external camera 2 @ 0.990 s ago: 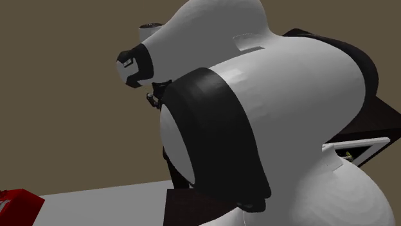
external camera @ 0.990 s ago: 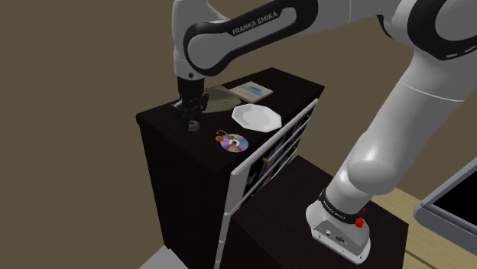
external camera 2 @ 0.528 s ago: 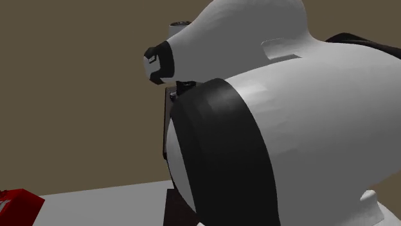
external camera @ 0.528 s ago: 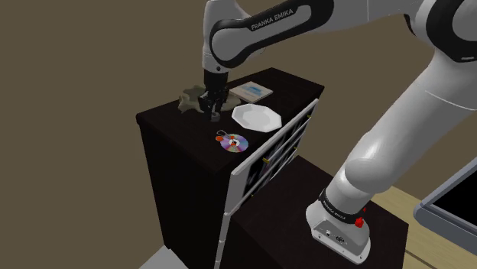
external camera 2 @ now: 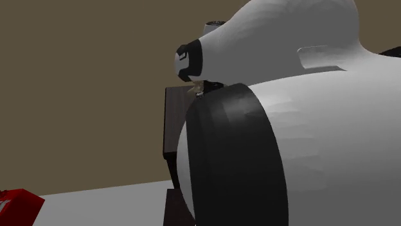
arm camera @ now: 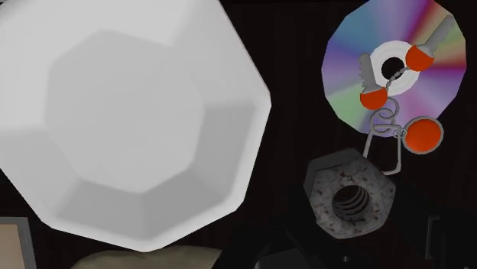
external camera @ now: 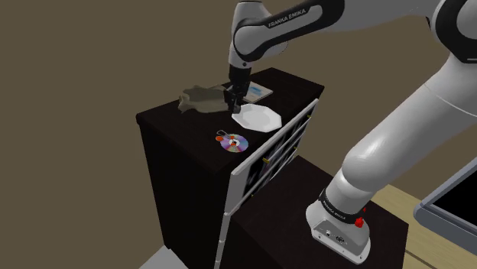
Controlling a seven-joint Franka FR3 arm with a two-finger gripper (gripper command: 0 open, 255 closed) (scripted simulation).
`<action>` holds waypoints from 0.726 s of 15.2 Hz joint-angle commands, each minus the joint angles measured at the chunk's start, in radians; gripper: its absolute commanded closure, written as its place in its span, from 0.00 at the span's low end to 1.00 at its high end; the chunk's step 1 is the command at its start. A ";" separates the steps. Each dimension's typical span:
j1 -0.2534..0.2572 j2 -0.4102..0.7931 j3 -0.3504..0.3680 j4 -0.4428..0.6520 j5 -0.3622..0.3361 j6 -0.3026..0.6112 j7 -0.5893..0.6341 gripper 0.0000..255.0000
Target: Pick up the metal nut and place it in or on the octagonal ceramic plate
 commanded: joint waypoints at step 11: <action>-0.139 0.016 -0.191 0.019 -0.043 -0.005 -0.306 1.00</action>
